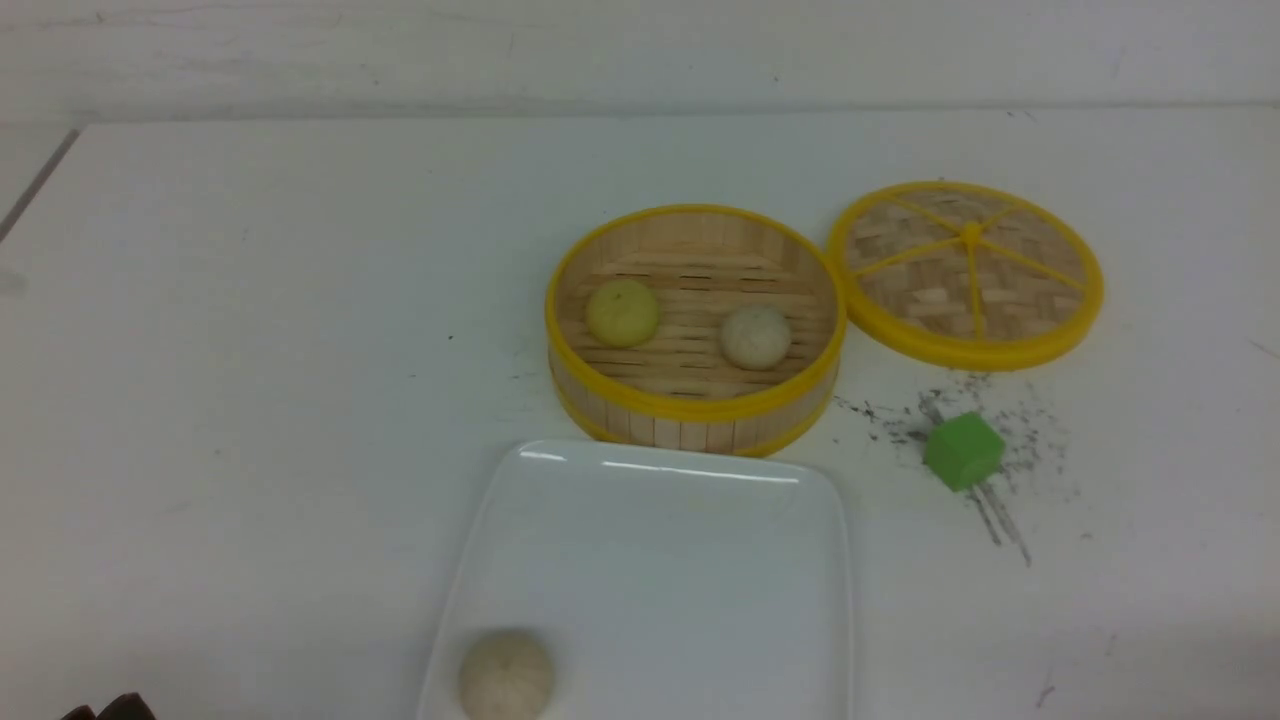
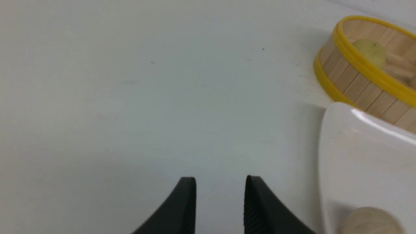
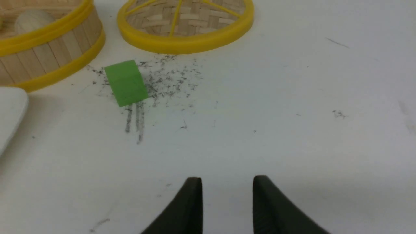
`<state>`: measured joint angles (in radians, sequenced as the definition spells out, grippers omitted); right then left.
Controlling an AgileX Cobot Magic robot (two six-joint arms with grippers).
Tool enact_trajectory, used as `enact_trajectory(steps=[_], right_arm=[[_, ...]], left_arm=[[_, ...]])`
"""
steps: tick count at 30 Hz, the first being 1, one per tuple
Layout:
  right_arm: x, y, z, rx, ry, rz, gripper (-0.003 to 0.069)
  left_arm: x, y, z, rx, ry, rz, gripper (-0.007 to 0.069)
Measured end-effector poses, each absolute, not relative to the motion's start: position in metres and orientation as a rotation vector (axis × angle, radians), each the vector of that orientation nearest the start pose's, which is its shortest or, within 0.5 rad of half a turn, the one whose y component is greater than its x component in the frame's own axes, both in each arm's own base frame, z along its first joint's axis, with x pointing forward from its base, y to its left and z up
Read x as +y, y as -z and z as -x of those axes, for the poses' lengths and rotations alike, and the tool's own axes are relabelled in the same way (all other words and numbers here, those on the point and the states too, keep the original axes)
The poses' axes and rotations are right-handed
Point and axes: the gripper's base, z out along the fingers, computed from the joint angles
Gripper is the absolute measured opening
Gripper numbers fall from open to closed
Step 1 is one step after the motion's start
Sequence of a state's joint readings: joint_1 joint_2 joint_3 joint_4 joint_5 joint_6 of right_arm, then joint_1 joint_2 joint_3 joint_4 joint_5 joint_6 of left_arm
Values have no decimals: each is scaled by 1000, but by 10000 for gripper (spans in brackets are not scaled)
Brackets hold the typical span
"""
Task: Put the steamed buns into the plate on the white tablecloth.
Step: 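Reach toward a bun in the bamboo steamer with the right gripper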
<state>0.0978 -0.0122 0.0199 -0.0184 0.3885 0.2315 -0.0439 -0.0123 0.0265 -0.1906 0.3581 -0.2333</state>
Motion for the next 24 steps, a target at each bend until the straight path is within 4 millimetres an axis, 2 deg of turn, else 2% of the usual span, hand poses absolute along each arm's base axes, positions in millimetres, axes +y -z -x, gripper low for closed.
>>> enact_trajectory(steps=[6, 12, 17, 19, 21, 22, 23, 24], right_arm=[[14, -176, -52, 1804, -658, -501, 240], [17, -179, -52, 1764, -785, -601, 240], [16, -185, -53, 1684, -862, -655, 240], [16, -199, -53, 1635, -845, -602, 240], [14, -219, -50, 1566, -808, -527, 235], [14, -227, -49, 1543, -798, -505, 232], [13, -247, -47, 1505, -744, -433, 212], [13, -261, -47, 1491, -704, -389, 190]], left_arm=[[-16, -179, -53, 1722, 835, 698, 241], [-15, -185, -54, 1629, 931, 782, 241], [-14, -190, -54, 1583, 953, 795, 192], [-16, -209, -51, 1571, 964, 747, 134], [-17, -236, -45, 1535, 945, 658, 83], [-17, -241, -44, 1536, 936, 635, 68], [-18, -263, -41, 1542, 901, 570, 33], [-19, -275, -41, 1577, 873, 536, 15]])
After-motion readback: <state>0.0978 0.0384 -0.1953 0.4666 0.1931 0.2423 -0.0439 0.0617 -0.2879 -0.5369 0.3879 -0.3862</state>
